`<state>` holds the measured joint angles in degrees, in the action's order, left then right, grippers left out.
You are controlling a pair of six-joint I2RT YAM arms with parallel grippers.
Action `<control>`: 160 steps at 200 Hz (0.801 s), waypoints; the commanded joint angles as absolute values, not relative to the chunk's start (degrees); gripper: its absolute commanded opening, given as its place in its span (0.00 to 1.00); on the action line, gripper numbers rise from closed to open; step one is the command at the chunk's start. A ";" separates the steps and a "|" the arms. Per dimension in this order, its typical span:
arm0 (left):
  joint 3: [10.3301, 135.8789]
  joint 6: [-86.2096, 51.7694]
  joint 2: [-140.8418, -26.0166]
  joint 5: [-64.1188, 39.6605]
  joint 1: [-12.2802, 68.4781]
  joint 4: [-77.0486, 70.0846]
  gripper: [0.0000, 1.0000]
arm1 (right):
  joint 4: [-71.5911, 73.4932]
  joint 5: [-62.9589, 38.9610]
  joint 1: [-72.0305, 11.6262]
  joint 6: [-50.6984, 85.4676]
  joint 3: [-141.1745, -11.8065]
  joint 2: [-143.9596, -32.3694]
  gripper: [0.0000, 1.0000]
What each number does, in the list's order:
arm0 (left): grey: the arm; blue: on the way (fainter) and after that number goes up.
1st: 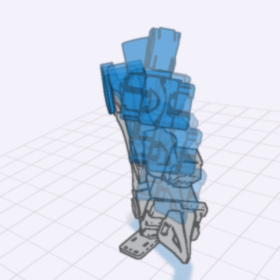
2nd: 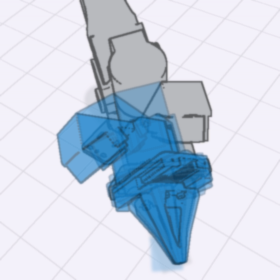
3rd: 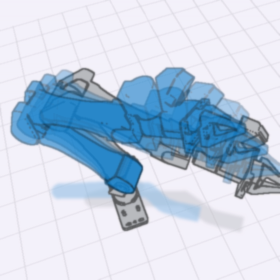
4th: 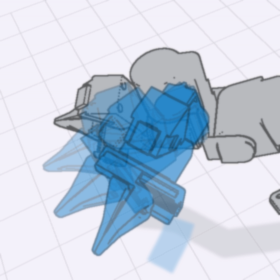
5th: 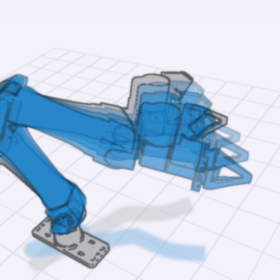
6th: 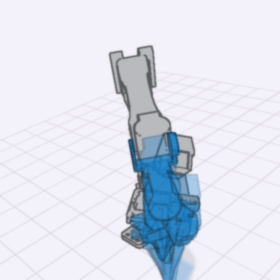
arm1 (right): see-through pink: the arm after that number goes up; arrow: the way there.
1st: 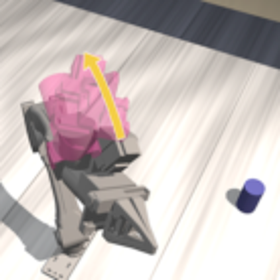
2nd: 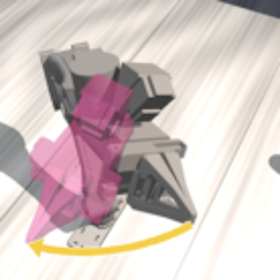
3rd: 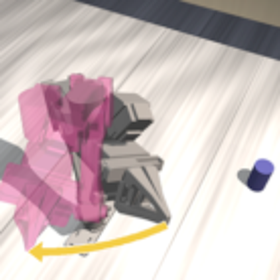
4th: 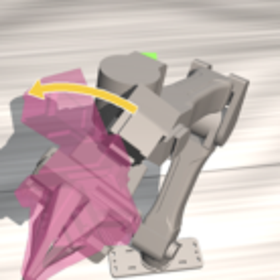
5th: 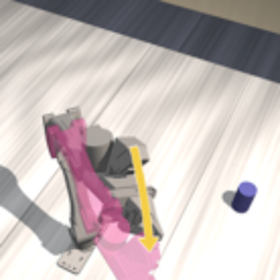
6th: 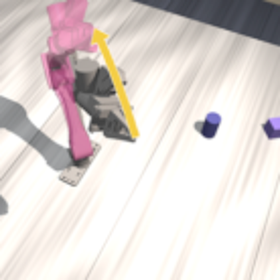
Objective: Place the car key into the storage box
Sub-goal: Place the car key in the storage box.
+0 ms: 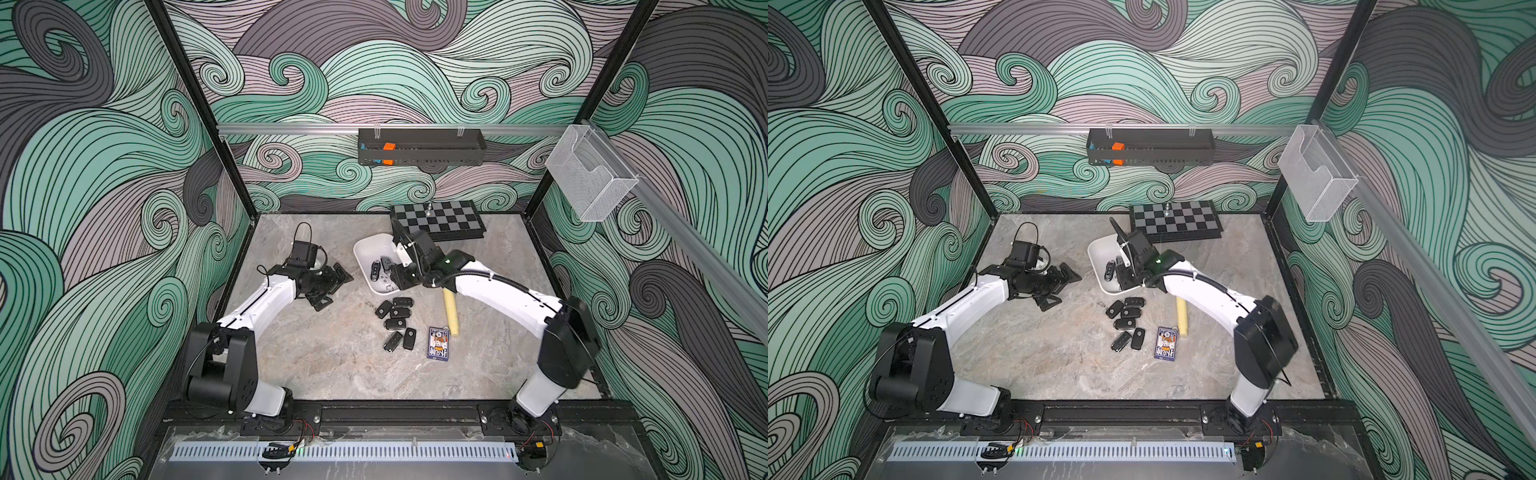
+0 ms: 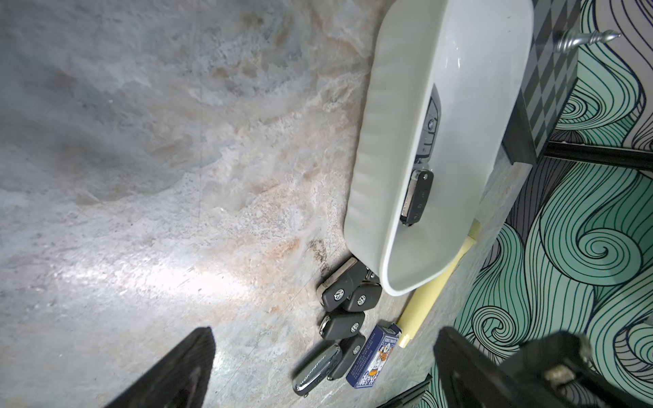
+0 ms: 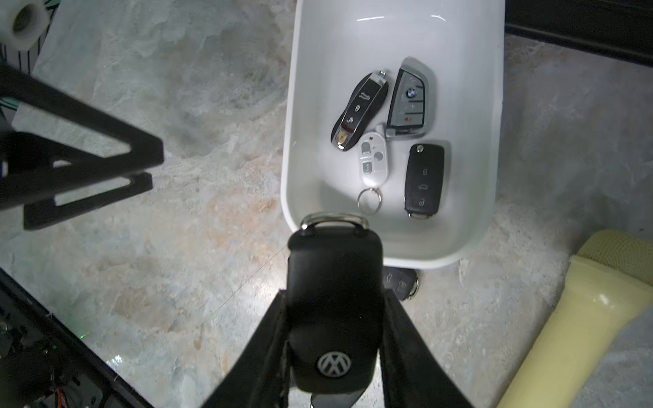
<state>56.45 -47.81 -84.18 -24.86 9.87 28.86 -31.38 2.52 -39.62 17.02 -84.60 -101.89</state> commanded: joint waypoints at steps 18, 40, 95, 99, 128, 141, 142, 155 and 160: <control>60.36 -41.62 -85.68 -24.22 9.34 33.16 0.98 | -31.59 -2.05 -36.56 15.79 -99.44 -115.77 0.32; 60.45 -39.91 -85.03 -22.98 9.14 34.66 0.97 | -33.03 -3.02 -35.70 16.58 -109.06 -124.07 0.32; 60.69 -36.32 -83.93 -18.29 8.83 37.87 0.97 | -33.65 -6.99 -34.99 21.51 -126.58 -139.54 0.33; 60.65 -36.31 -84.02 -18.24 8.79 37.94 0.97 | -33.66 -7.22 -35.03 21.95 -127.46 -140.35 0.33; 60.64 -36.86 -84.93 -18.60 8.58 37.79 0.97 | -33.74 -7.54 -34.98 25.73 -130.90 -144.76 0.33; 60.49 -37.32 -85.17 -18.88 8.60 37.48 0.97 | -33.75 -7.02 -34.94 27.29 -130.95 -145.66 0.33; 60.48 -37.38 -85.21 -18.89 8.60 37.36 0.97 | -33.75 -7.03 -34.92 27.35 -130.91 -145.69 0.33; 60.17 -38.15 -85.45 -19.22 8.61 36.91 0.97 | -33.75 -6.77 -34.92 28.35 -130.69 -146.28 0.33; 60.00 -38.65 -85.48 -19.54 8.55 36.27 0.97 | -33.70 -6.72 -34.96 28.67 -130.55 -146.49 0.33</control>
<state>58.89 -38.06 -85.30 -19.55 9.06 36.34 -33.41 -6.17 -35.27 24.71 -129.49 -145.75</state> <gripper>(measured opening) 0.973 0.357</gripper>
